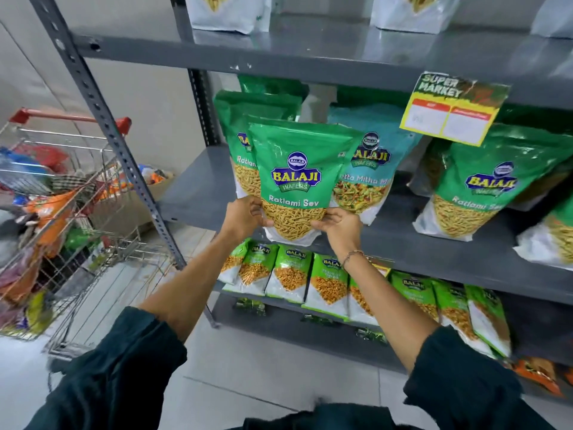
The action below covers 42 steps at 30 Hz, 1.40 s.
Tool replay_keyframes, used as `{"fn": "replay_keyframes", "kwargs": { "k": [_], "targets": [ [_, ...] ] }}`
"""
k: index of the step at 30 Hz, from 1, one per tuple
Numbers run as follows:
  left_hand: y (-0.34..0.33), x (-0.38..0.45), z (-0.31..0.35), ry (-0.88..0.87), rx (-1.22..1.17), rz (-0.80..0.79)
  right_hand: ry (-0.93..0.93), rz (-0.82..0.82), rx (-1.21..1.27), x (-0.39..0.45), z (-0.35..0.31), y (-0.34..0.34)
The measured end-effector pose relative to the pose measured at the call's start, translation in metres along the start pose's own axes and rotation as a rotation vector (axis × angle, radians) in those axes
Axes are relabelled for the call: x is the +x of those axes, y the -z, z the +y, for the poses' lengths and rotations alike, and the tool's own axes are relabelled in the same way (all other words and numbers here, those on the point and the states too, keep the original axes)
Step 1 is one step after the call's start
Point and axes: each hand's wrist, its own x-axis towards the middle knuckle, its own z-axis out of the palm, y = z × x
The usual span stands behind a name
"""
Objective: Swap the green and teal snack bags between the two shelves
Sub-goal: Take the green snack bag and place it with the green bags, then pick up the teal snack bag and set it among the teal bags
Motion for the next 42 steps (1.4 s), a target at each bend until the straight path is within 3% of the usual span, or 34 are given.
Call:
{"fn": "replay_keyframes", "kwargs": {
  "k": [12, 16, 19, 21, 23, 26, 28, 32, 36, 39, 42],
  "targets": [
    [-0.003, 0.035, -0.009, 0.015, 0.013, 0.057, 0.075, -0.028, -0.088, 0.040, 0.009, -0.019],
    [-0.003, 0.035, -0.008, -0.034, 0.195, 0.019, 0.114, -0.089, -0.138, 0.042, 0.011, -0.015],
    [-0.007, 0.024, -0.006, -0.087, 0.177, 0.147, 0.146, -0.158, -0.155, 0.042, 0.018, -0.002],
    [-0.016, 0.007, 0.001, -0.158, 0.124, 0.290, 0.146, -0.097, -0.199, 0.043, 0.026, 0.013],
    [-0.032, -0.013, 0.011, -0.241, 0.086, 0.293, 0.159, 0.056, -0.233, 0.044, 0.033, 0.032],
    [-0.072, -0.031, 0.026, -0.414, 0.143, 0.045, 0.203, 0.324, -0.250, 0.047, 0.036, 0.061],
    [-0.102, -0.028, 0.032, -0.497, 0.189, -0.091, 0.181, 0.394, -0.259, 0.055, 0.037, 0.079],
    [-0.147, -0.014, 0.055, -0.215, -0.054, -0.314, 0.019, 0.233, -0.340, 0.084, 0.039, 0.098],
    [-0.167, 0.010, 0.063, 0.122, -0.206, -0.240, -0.098, 0.014, -0.231, 0.097, 0.038, 0.101],
    [-0.170, 0.032, 0.054, 0.150, -0.223, -0.154, -0.095, -0.012, -0.214, 0.099, 0.043, 0.101],
    [-0.177, 0.048, 0.047, 0.104, -0.096, -0.133, -0.054, 0.001, -0.253, 0.103, 0.047, 0.105]
  ]
}}
